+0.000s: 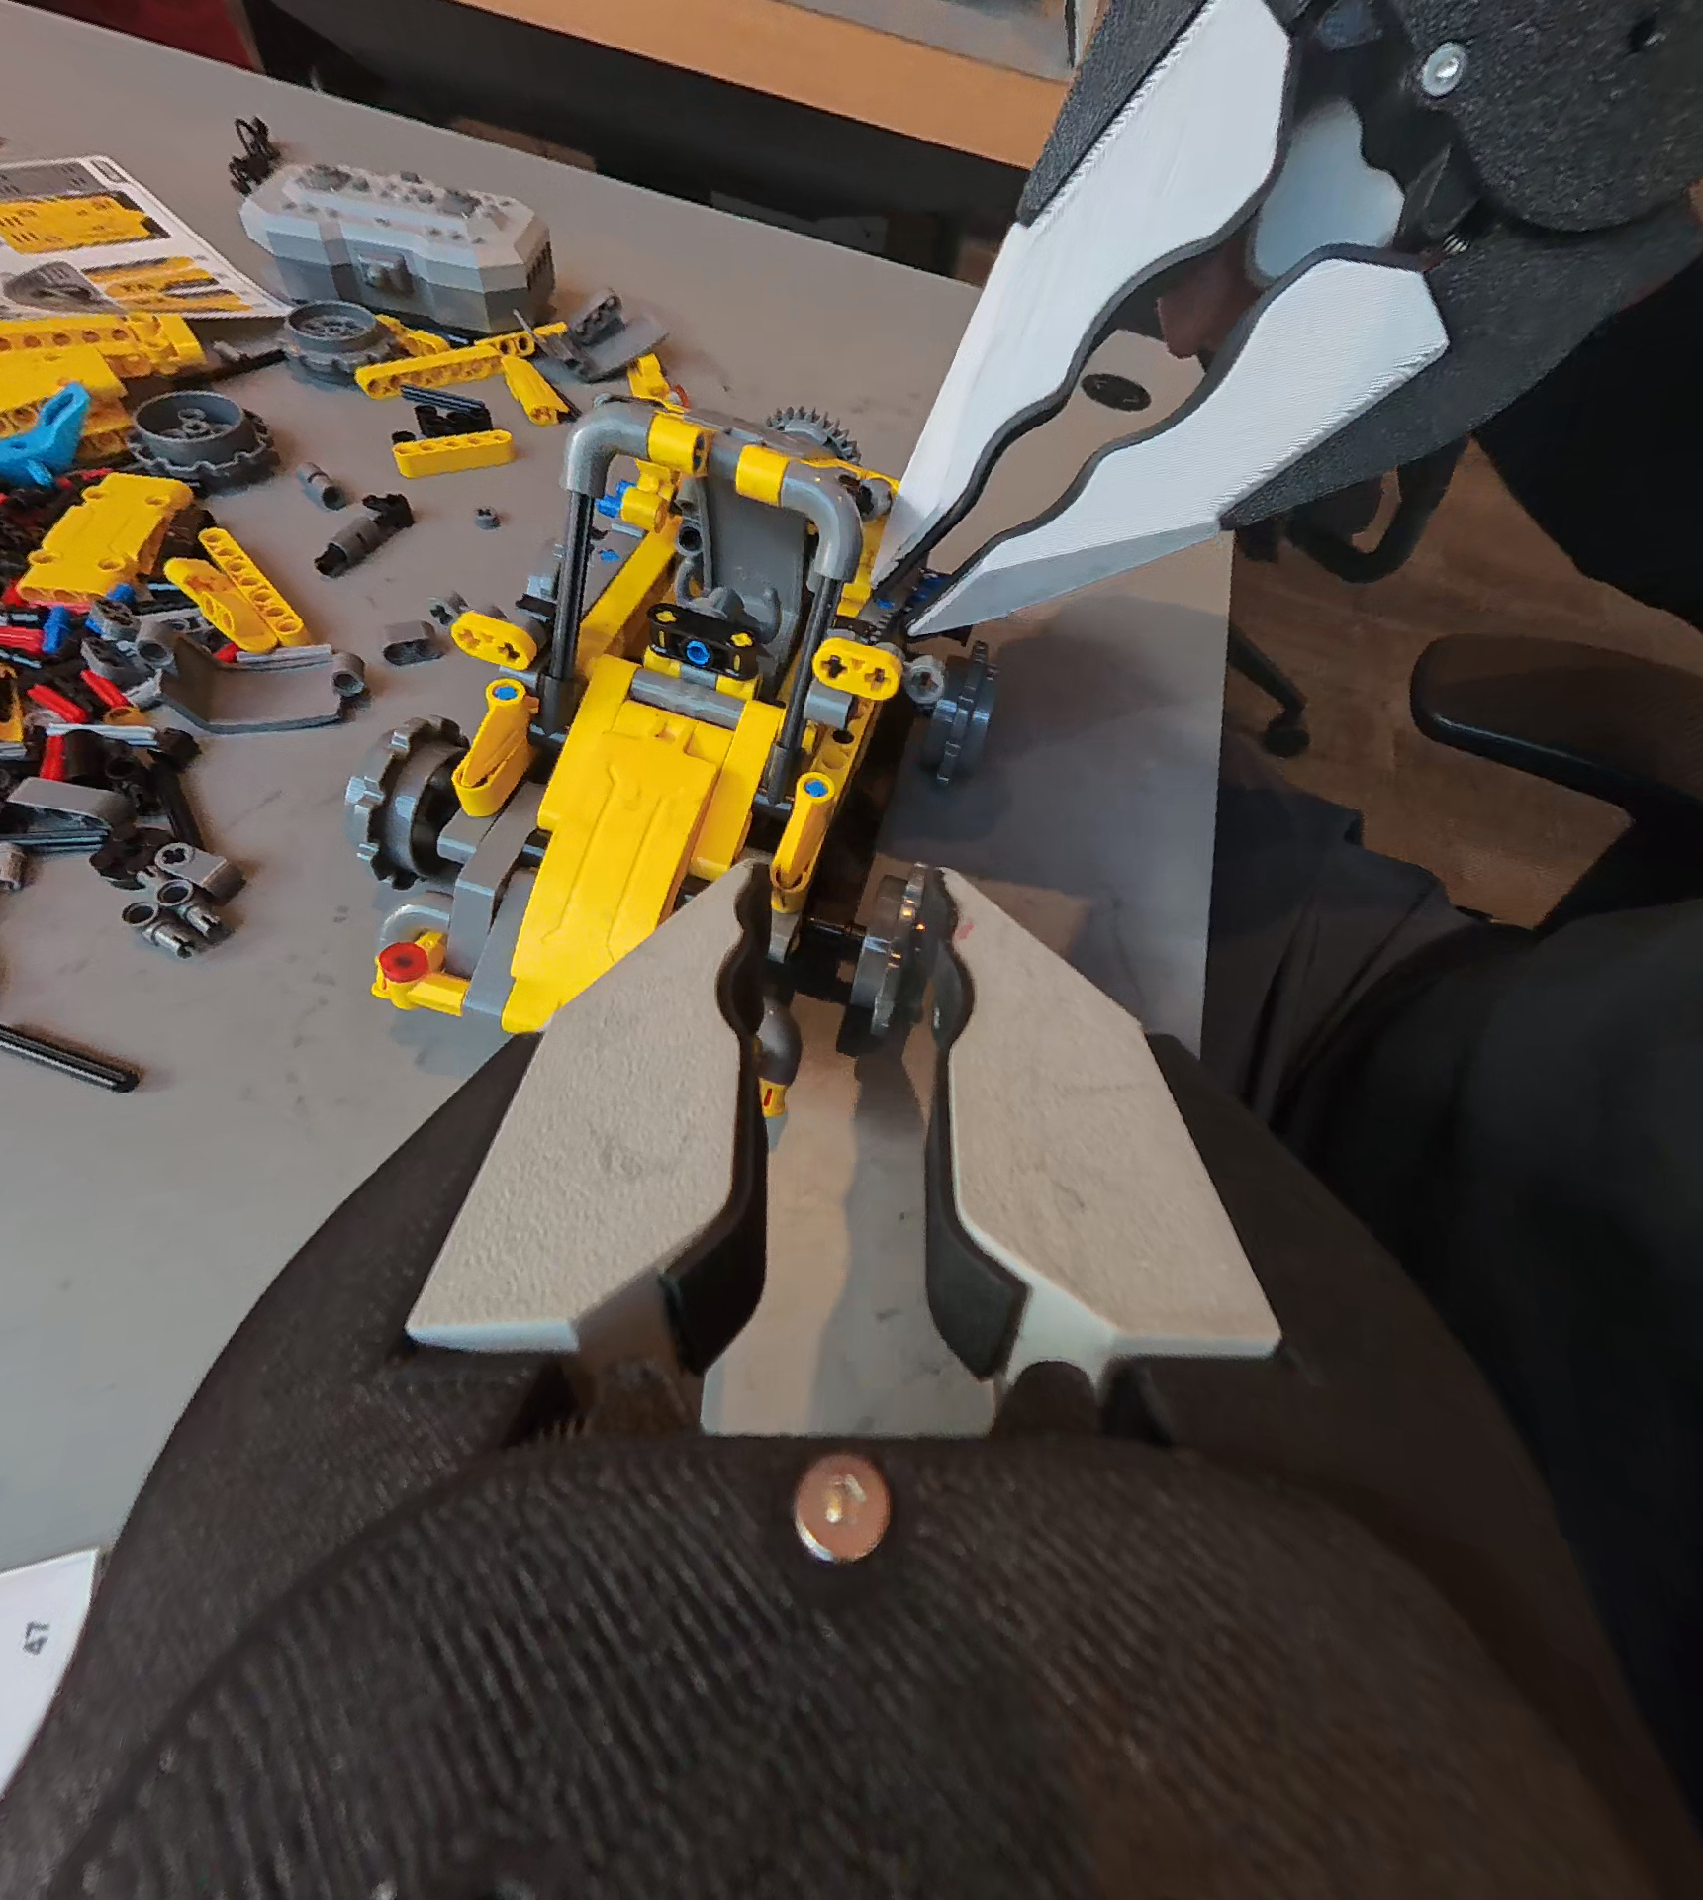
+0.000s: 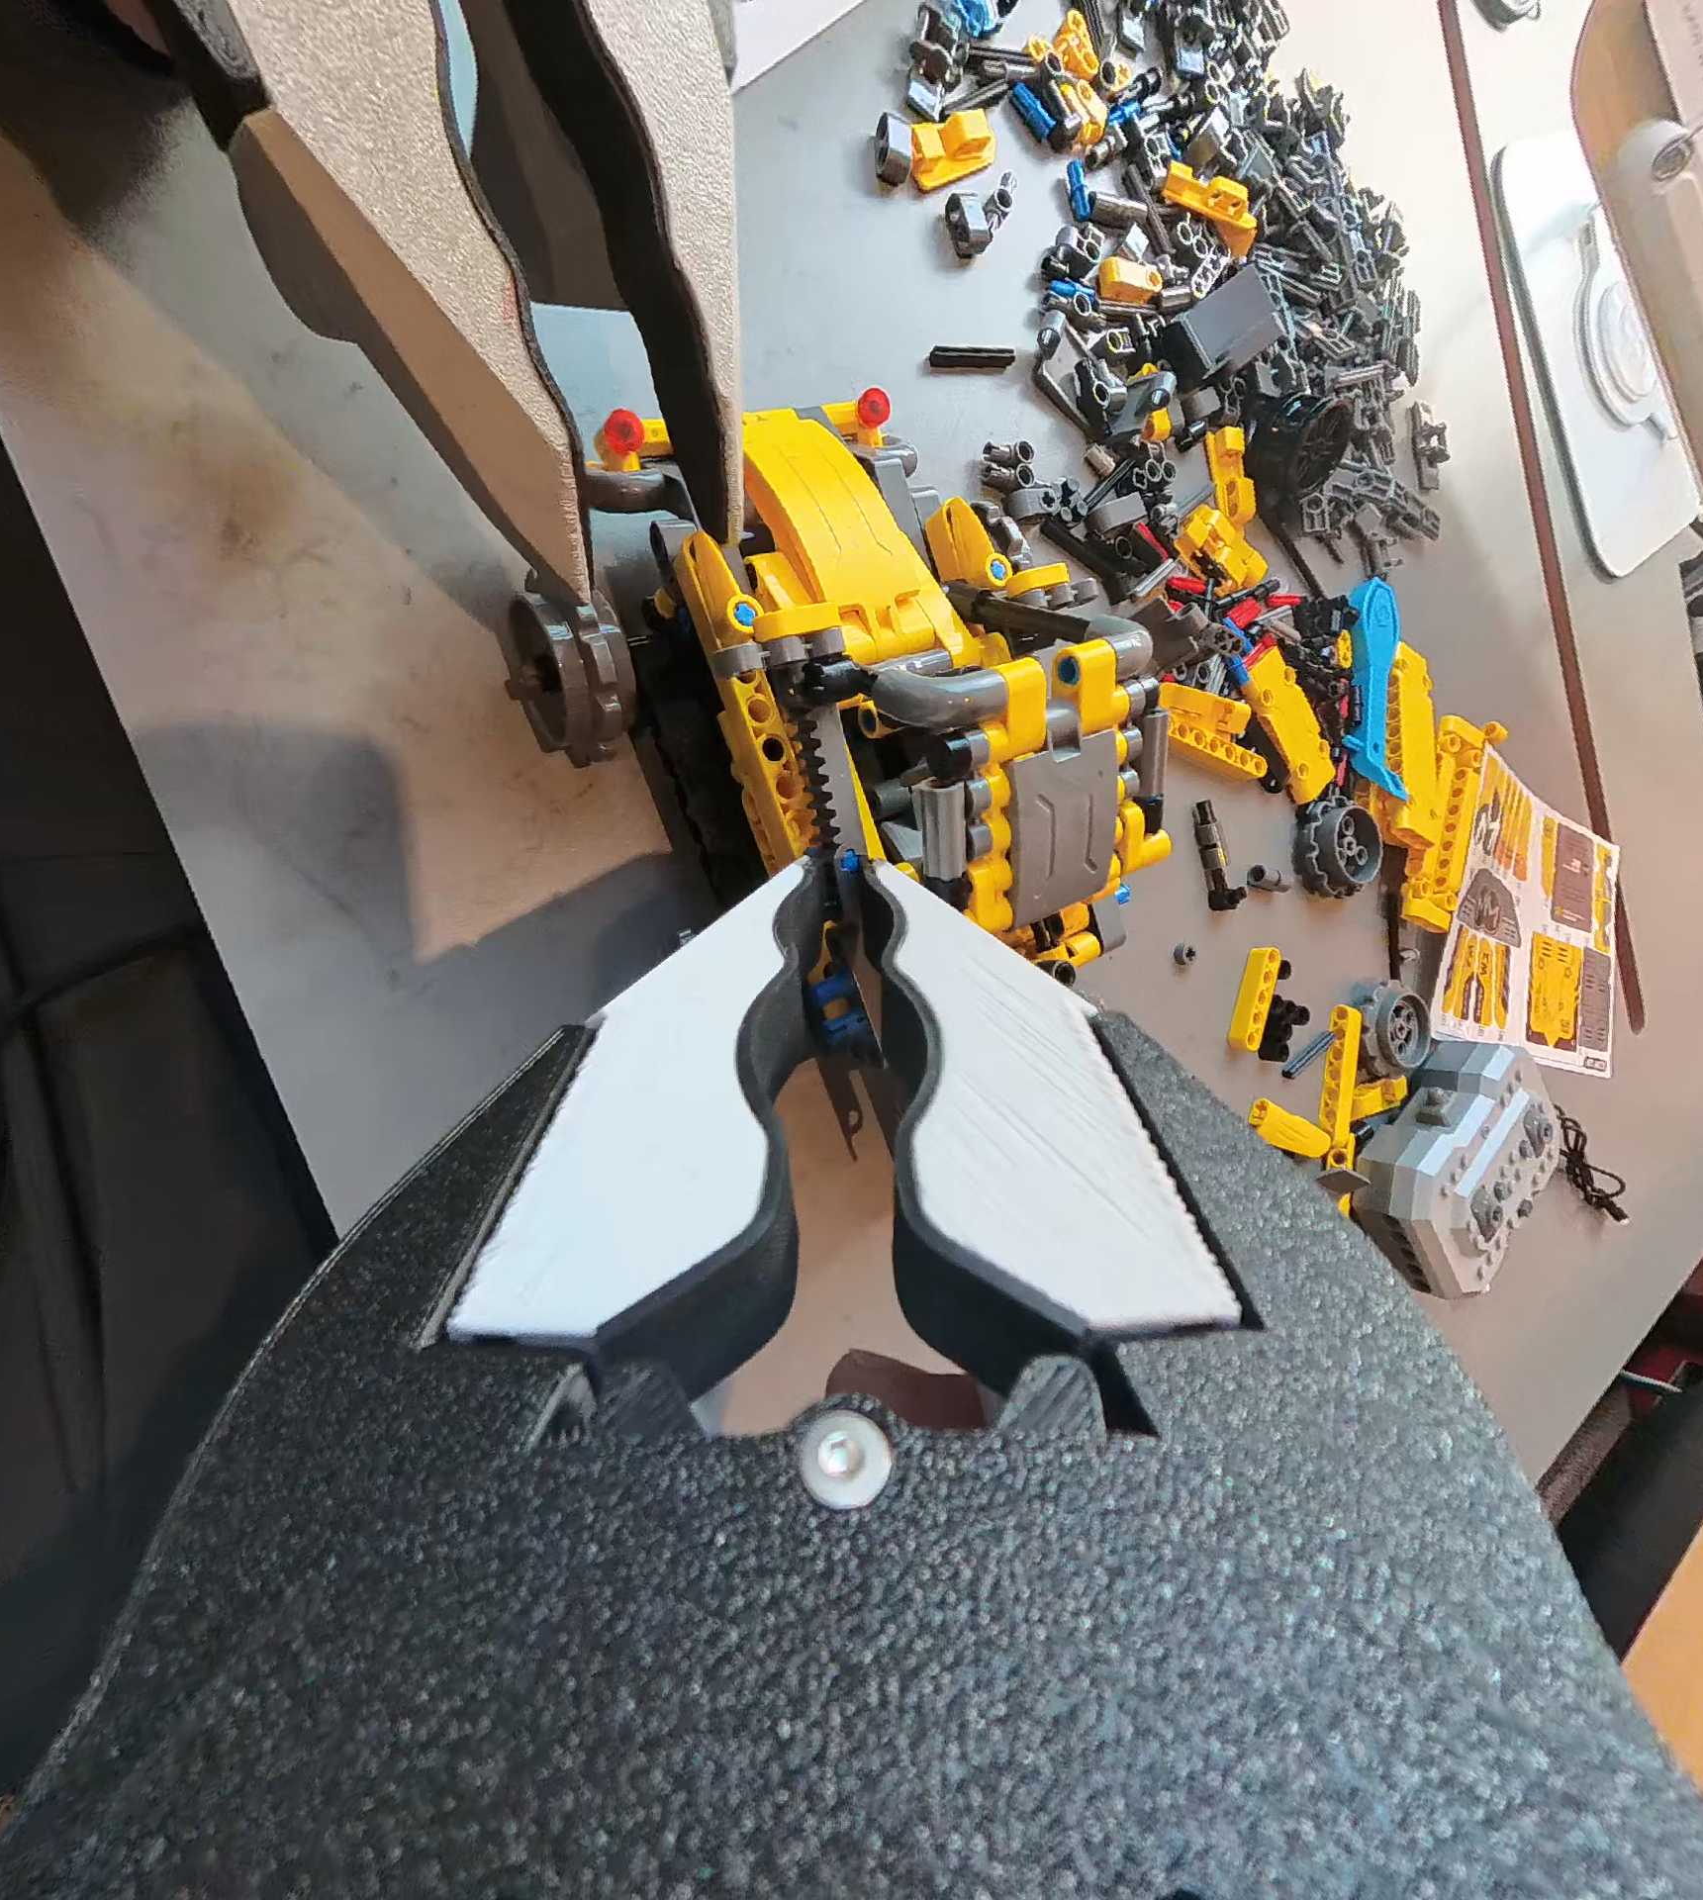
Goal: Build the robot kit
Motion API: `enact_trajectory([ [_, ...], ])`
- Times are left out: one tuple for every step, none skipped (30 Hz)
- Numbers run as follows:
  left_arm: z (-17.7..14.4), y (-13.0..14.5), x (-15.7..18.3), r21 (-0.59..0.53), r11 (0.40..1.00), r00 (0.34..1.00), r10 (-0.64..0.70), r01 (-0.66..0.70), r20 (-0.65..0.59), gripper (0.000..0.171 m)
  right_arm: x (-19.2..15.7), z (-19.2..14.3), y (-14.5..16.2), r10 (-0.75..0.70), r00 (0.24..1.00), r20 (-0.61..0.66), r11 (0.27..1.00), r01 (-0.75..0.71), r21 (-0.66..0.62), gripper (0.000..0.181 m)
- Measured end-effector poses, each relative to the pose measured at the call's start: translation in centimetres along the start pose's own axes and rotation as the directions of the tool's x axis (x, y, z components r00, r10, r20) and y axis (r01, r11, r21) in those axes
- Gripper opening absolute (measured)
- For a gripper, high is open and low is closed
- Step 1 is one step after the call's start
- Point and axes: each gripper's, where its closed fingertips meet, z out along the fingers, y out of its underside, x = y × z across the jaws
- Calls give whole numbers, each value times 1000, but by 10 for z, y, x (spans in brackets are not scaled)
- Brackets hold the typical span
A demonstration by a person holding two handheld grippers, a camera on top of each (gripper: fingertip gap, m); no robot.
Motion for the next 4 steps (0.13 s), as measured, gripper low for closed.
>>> enact_trajectory([
  [-1,-1,1,7,1000,1000,9,-9,3,27,0,0,0,0,1000,-1,1000,0,-2,6],
  [-2,-2,2,12,1000,1000,20,-20,0,27,0,0,0,-3,1000,-4,1000,3,-4,7],
  [-2,-1,2,12,1000,1000,25,-25,-2,27,0,0,0,-6,1000,-7,1000,6,-7,6],
  [-3,-1,3,11,1000,1000,24,-24,-5,27,0,0,0,-10,1000,-12,1000,10,-10,6],
])
